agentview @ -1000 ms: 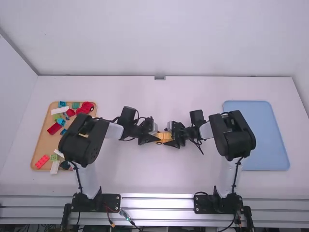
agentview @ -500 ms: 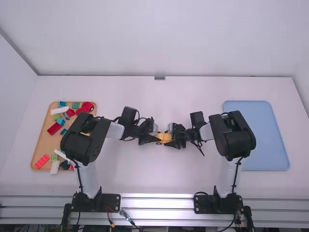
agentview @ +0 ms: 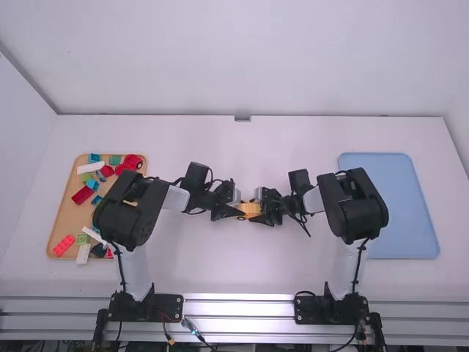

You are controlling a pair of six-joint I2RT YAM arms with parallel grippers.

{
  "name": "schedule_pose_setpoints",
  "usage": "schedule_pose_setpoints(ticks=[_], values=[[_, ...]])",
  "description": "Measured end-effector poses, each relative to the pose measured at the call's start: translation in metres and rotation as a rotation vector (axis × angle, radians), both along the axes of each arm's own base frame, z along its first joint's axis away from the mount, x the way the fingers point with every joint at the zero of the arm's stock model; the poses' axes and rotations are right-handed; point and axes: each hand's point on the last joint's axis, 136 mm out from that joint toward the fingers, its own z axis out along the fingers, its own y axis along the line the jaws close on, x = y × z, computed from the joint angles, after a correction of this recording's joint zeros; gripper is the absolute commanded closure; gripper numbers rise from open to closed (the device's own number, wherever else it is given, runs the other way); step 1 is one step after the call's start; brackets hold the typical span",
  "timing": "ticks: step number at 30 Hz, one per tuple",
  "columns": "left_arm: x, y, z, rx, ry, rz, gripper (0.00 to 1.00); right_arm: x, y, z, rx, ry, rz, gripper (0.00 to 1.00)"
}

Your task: Assemble lego blocks to make yellow taxi

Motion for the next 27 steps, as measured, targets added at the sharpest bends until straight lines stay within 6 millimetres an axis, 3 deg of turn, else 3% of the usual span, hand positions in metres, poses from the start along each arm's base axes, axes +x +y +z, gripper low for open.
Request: schedule_pose_setpoints(ticks=[18,20,21,25,27], values=[[-0.001,-0.002,-0.001,0.019,-0.014,-0.023,0.95,-0.004,0.000,0.000,0.006,-0.001,0.016,0.49],[-0.001,-0.003,-0.001,0.020,-0.021,-0.025,0.83,-0.004,-0.001,0.000,0.007,-0.002,0.016,0.49],[-0.001,-0.003,-0.001,0.022,-0.027,-0.027,0.57,-0.004,-0.001,0.000,0.007,-0.002,0.016,0.49],[-0.006,-0.009,-0.002,0.028,-0.033,-0.046,0.41,-0.003,-0.001,0.000,0.005,-0.003,0.015,0.48],[-0.006,-0.011,-0.003,0.031,-0.041,-0.051,0.20,-0.003,-0.001,0.000,0.005,-0.003,0.015,0.48]])
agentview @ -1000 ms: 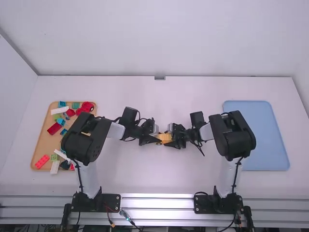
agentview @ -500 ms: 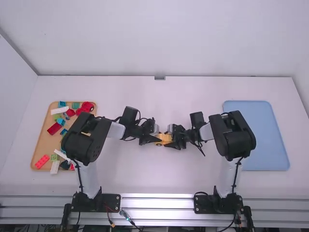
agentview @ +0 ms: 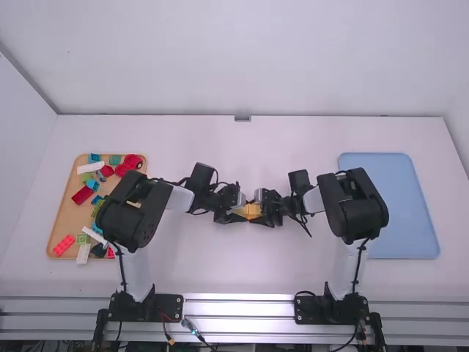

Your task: Assemble lego blocks to make yellow taxi

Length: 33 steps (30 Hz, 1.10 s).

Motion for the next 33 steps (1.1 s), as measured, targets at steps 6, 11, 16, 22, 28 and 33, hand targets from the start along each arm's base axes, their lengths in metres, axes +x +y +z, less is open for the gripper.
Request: schedule_pose_setpoints(ticks=[6,11,16,22,28,33], values=[[0.001,0.002,-0.003,0.026,0.050,0.029,0.17,0.000,0.000,0.000,0.000,0.000,0.000,0.48],[0.013,0.007,0.018,-0.011,0.070,0.052,0.19,0.000,0.000,0.000,0.000,-0.001,0.000,0.48],[0.030,0.017,0.058,-0.087,0.034,0.070,0.98,0.000,0.000,0.000,0.000,0.000,0.000,0.48],[0.021,0.016,0.047,-0.041,0.060,0.079,0.98,0.000,0.000,0.000,0.000,0.000,0.001,0.48],[0.003,0.009,0.028,0.001,0.071,0.062,0.98,-0.001,0.000,0.000,0.000,0.005,0.003,0.48],[0.000,0.009,0.013,-0.001,0.083,0.059,0.98,-0.003,0.000,0.000,0.001,0.006,0.007,0.48]])
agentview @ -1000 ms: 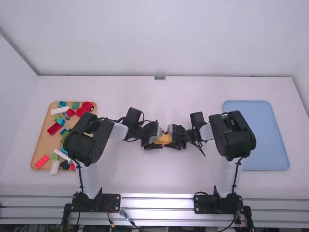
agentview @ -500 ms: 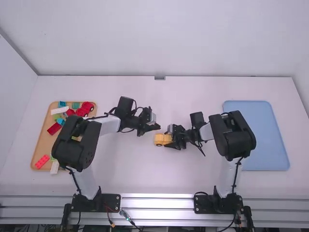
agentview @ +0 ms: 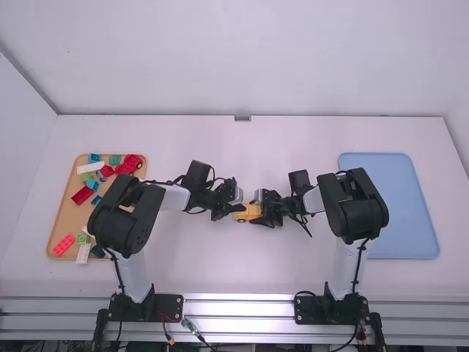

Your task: Assemble lego blocks to make yellow taxi

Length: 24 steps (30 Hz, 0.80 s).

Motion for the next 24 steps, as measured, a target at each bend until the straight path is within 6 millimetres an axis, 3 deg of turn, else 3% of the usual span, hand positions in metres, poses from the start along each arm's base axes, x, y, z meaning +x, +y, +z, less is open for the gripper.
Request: schedule_pose_setpoints(ticks=[12,24], values=[[-0.0003,-0.0048,-0.0060,-0.058,0.024,-0.033,0.98,0.0002,-0.0008,0.0002,0.002,0.001,-0.001,0.48],[0.0024,-0.0025,-0.0075,0.011,0.108,-0.010,0.99,0.0006,-0.0008,0.0002,0.001,-0.001,-0.002,0.47]])
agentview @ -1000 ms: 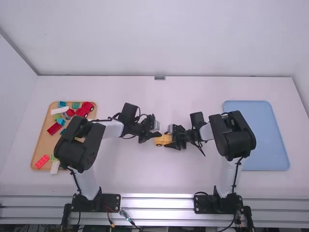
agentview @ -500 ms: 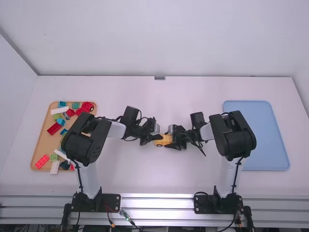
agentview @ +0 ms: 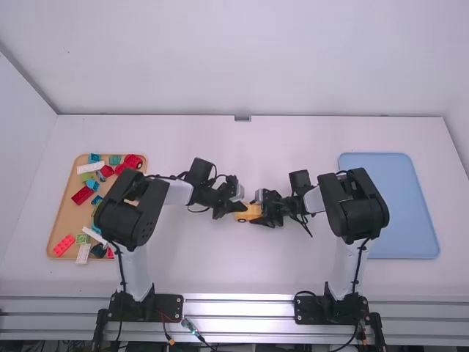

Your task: Assemble lego blocks to make yellow taxi

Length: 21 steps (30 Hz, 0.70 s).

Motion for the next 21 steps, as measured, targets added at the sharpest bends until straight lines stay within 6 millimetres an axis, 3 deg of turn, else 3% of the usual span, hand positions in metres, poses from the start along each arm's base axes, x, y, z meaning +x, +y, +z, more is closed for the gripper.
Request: schedule_pose_setpoints(ticks=[10,14,15,16,17,18,19,21], values=[[0.013,-0.001,0.014,-0.018,-0.053,-0.038,0.99,0.001,0.000,0.000,-0.002,-0.003,-0.003,0.44],[0.037,0.005,0.050,-0.078,-0.116,-0.018,0.98,0.001,0.000,0.000,-0.002,-0.001,-0.003,0.44],[0.046,0.010,0.069,-0.103,-0.152,-0.003,0.98,0.001,0.000,0.000,-0.003,-0.001,-0.003,0.43],[0.055,0.016,0.087,-0.123,-0.186,0.013,0.85,0.001,0.000,0.000,-0.002,-0.002,-0.003,0.42],[0.065,0.024,0.109,-0.142,-0.219,0.038,0.59,0.001,0.000,0.000,-0.002,-0.002,-0.003,0.42],[0.069,0.029,0.121,-0.151,-0.233,0.054,0.49,0.001,0.000,0.000,-0.002,-0.002,-0.003,0.38],[0.075,0.036,0.135,-0.160,-0.245,0.078,0.01,0.001,0.000,0.000,-0.001,-0.003,-0.004,0.34],[0.089,0.056,0.167,-0.182,-0.258,0.148,0.01,0.004,-0.001,-0.001,-0.012,-0.016,-0.008,0.19]])
